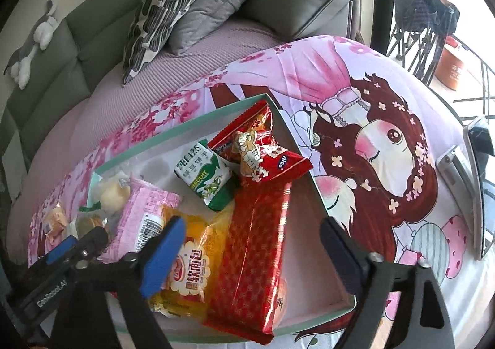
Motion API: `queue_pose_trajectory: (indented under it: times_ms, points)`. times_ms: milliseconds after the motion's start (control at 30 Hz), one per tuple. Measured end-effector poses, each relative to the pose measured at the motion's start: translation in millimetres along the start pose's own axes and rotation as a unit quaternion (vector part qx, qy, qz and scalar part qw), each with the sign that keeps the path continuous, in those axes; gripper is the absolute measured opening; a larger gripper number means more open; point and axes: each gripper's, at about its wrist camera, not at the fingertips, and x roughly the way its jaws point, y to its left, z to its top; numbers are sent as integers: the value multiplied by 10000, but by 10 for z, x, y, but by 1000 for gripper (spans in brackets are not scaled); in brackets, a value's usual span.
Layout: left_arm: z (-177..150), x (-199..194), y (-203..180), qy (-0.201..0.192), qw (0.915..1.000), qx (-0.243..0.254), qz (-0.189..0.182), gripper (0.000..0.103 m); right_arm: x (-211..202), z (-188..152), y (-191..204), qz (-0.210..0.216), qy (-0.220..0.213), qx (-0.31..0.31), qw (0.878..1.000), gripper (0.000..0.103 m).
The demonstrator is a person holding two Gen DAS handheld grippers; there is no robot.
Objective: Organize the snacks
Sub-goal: 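Lower the round cake and red wafer pack into the tray and open both grippers, then move both tools back over the last two snacks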
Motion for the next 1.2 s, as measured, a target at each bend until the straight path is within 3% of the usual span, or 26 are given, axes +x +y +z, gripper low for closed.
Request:
queue_pose_trajectory:
  times_ms: [67, 133, 200, 633, 933, 1200]
  points:
    - [0, -27, -5, -29, 10000, 17, 14, 87, 1, 1, -9, 10, -13, 25, 10000, 103]
    - [0, -60, -2, -71, 10000, 4, 42, 99, 5, 1, -15, 17, -12, 27, 10000, 103]
    - [4, -112, 10, -166, 9998, -44, 51, 102, 9, 2, -12, 31, -8, 17, 10000, 103]
    - [26, -353, 448, -559, 9930, -957, 397, 103, -54, -1, 84, 165, -134, -224, 9995, 103]
    - [-14, -493, 646, -675, 9893, -1180, 537, 103, -164, -7, 211, 304, -280, -420, 9983, 103]
    - [-81, -647, 992, -724, 9806, -1553, 952, 103, -313, -41, 427, 486, -471, -690, 9953, 103]
